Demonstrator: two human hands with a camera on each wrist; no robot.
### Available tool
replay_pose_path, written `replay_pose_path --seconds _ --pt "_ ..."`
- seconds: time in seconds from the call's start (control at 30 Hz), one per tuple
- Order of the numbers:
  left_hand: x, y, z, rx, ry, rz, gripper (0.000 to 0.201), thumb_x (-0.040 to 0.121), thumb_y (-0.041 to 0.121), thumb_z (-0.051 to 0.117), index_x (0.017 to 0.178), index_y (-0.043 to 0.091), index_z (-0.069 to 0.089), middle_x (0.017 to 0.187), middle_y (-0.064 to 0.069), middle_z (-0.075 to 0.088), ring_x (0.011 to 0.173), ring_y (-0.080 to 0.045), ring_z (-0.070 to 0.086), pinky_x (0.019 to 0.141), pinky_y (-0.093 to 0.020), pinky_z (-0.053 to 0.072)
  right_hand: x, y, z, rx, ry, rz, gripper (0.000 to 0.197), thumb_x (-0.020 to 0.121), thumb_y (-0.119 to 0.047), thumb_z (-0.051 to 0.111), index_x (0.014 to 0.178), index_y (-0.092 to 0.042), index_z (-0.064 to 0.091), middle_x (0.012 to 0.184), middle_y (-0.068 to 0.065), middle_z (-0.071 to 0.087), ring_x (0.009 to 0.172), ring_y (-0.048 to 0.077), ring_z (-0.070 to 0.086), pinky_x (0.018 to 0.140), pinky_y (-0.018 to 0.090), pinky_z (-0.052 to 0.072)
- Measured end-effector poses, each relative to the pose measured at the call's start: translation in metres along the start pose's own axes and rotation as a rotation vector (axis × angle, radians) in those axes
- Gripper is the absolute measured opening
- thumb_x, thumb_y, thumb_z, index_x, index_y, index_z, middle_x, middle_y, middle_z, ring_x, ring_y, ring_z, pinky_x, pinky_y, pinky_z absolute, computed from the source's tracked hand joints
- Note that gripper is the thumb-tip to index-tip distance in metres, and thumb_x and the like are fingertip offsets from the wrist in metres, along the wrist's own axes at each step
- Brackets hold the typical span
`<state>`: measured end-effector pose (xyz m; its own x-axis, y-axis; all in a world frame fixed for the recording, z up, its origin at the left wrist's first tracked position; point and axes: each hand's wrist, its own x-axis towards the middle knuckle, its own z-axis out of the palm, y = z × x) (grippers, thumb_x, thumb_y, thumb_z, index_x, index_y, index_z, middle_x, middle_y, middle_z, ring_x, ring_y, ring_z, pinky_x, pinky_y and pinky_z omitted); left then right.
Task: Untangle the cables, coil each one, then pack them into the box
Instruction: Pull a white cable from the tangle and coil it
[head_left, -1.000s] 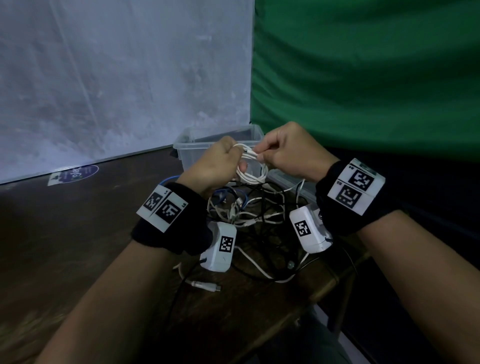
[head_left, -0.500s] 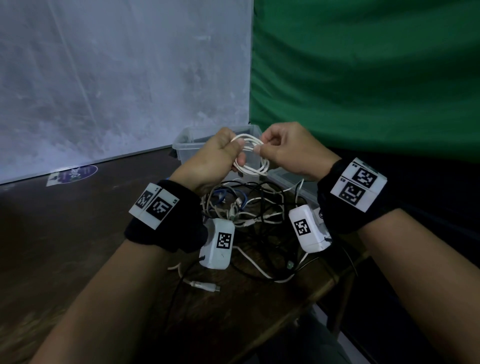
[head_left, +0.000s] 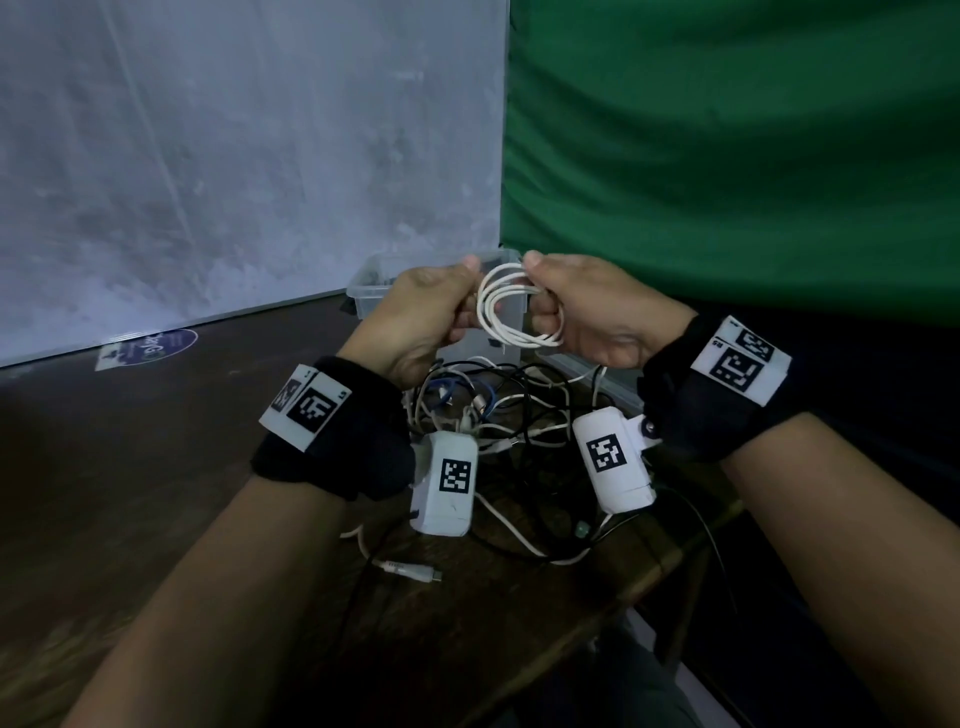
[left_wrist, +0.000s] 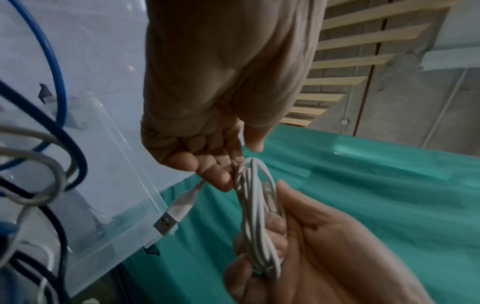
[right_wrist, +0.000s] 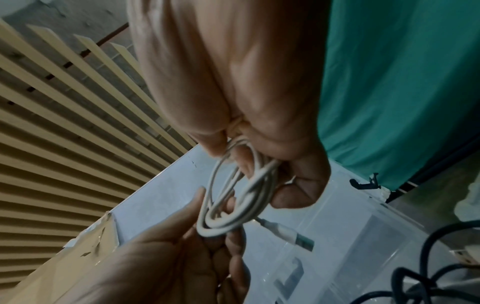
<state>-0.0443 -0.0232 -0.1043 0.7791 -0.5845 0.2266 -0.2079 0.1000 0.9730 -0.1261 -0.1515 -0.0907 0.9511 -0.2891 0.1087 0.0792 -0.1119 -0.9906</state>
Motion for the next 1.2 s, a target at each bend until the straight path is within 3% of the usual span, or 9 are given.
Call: replay_pose_path --seconds 0.2,0.3,0.4,0.5,0.57,0.7,0.93,1.07,1.2 --pt "-0.003 0.002 0.004 -0.141 0.019 -0.131 0.013 0.092 0.004 0.053 0.090 0.005 0.066 0.065 -0.005 0.061 0.053 -0.008 0.052 0.053 -0.017 0.052 -0.003 -0.002 0.000 0.010 0.058 -0.003 0.021 0.099 -0.015 0.042 0.079 -0.021 0.046 0.053 -0.004 0.031 0.035 0.006 0.030 0.048 0.021 0.027" --pt "-0.001 0.003 0.004 -0.170 0.102 -0.145 0.016 0.092 -0.004 0.048 0.093 0.011 0.052 0.068 -0.005 0.062 0.046 -0.007 0.058 0.058 -0.023 0.056 -0.002 -0.003 -0.001 0.000 0.092 -0.019 0.023 0.098 -0.013 0.042 0.076 -0.019 0.045 0.050 -0.005 0.030 0.035 0.007 0.027 0.047 0.021 0.026" --pt "0.001 0.004 0.003 -0.284 0.219 -0.097 0.032 0.090 -0.009 0.047 0.105 0.015 0.033 0.076 -0.007 0.059 0.052 -0.011 0.061 0.064 -0.025 0.054 0.000 0.001 -0.002 -0.030 0.121 -0.032 0.027 0.102 -0.020 0.039 0.075 -0.017 0.042 0.046 -0.007 0.031 0.032 0.005 0.029 0.046 0.023 0.032" --pt "0.000 0.005 0.005 -0.346 0.221 -0.002 0.026 0.094 -0.004 0.043 0.116 0.008 0.036 0.077 -0.005 0.060 0.060 -0.009 0.063 0.068 -0.021 0.053 0.003 0.005 -0.002 -0.061 0.153 -0.052 0.027 0.103 -0.024 0.036 0.077 -0.017 0.040 0.044 -0.006 0.033 0.029 0.004 0.030 0.049 0.027 0.035" --pt "0.001 0.007 0.006 -0.290 0.170 0.038 0.011 0.095 0.001 0.045 0.103 0.004 0.052 0.069 0.000 0.063 0.058 -0.007 0.061 0.068 -0.020 0.050 0.003 0.006 -0.001 -0.087 0.187 -0.052 0.028 0.103 -0.025 0.036 0.077 -0.017 0.040 0.051 -0.002 0.033 0.027 0.004 0.030 0.051 0.028 0.034" --pt "-0.005 0.011 0.004 -0.062 0.097 0.129 0.016 0.091 0.007 0.058 0.076 0.011 0.062 0.053 0.005 0.062 0.056 -0.008 0.050 0.058 -0.017 0.042 0.002 0.007 0.000 -0.063 0.225 -0.062 0.028 0.103 -0.023 0.034 0.076 -0.016 0.039 0.053 0.000 0.033 0.028 0.004 0.031 0.047 0.027 0.032" --pt "-0.014 0.015 -0.004 0.316 0.057 0.197 0.004 0.078 0.006 0.073 0.075 0.004 0.071 0.050 0.009 0.061 0.045 0.004 0.049 0.050 -0.009 0.039 -0.001 0.002 -0.004 -0.020 0.214 -0.093 0.027 0.103 -0.022 0.036 0.077 -0.016 0.042 0.059 0.001 0.037 0.047 0.009 0.035 0.047 0.023 0.034" --pt "-0.013 0.011 0.001 0.426 0.058 0.199 0.011 0.076 0.014 0.077 0.075 0.005 0.071 0.064 -0.011 0.066 0.055 -0.014 0.052 0.054 -0.023 0.044 0.002 0.006 -0.003 -0.176 0.214 -0.168 0.025 0.101 -0.018 0.040 0.077 -0.017 0.048 0.063 0.001 0.041 0.055 0.010 0.037 0.052 0.023 0.034" --pt "-0.010 0.006 0.005 0.401 0.078 0.186 0.018 0.077 0.009 0.075 0.073 0.014 0.058 0.058 -0.002 0.060 0.050 -0.015 0.052 0.048 -0.022 0.043 0.004 0.006 -0.002 -0.272 0.160 -0.212 0.026 0.100 -0.018 0.044 0.075 -0.019 0.051 0.065 0.001 0.045 0.060 0.011 0.039 0.059 0.024 0.035"
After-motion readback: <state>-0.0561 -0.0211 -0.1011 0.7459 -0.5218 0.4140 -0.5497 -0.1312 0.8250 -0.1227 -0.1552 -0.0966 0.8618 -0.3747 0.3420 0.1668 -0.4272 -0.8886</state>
